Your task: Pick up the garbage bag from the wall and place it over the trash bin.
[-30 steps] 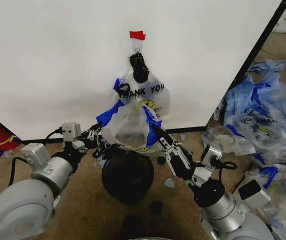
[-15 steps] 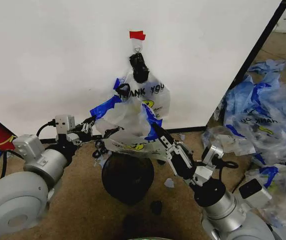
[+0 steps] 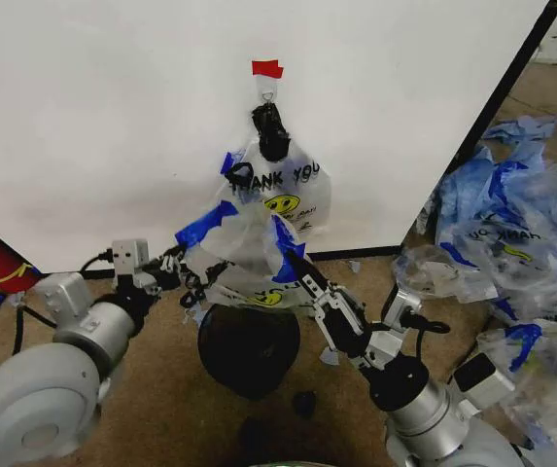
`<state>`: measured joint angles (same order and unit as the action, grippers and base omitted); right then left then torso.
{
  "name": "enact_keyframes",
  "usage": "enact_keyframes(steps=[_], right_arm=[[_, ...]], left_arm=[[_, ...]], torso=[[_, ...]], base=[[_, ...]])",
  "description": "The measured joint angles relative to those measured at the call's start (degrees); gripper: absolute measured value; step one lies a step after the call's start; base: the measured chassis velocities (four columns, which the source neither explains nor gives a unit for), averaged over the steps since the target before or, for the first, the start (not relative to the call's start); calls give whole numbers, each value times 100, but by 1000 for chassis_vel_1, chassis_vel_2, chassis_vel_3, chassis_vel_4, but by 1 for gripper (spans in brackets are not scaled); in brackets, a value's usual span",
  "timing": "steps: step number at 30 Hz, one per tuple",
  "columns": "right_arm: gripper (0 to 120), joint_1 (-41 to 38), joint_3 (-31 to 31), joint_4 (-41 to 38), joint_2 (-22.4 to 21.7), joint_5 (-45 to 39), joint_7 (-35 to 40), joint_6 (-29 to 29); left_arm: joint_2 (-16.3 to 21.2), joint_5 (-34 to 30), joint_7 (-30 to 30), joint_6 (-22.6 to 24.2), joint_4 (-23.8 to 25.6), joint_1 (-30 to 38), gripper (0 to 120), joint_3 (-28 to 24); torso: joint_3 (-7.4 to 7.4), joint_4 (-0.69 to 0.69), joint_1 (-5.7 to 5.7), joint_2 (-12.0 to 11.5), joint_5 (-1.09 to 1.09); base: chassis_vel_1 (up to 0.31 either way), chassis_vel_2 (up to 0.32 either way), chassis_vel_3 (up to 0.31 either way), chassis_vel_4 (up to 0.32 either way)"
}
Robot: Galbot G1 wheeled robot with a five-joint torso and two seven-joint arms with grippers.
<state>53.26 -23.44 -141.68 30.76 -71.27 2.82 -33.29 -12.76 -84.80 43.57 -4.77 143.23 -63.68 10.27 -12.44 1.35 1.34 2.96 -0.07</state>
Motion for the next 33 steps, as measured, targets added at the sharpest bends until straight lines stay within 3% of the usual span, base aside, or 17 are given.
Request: enact_keyframes(steps=[23,33], right_arm=[[0,-1796,-1614,558,980,17,398,70],[0,-2247,-2093,1510,1703,144,244,-134]], left_arm=[[-233,484,17,-3,1,-505,0,-5],[-250,783,-86,-10,1,-416,0,44]], torso=[[0,0,0,0,0],[0,0,0,0,0]], base=[[0,0,0,0],[0,0,0,0]])
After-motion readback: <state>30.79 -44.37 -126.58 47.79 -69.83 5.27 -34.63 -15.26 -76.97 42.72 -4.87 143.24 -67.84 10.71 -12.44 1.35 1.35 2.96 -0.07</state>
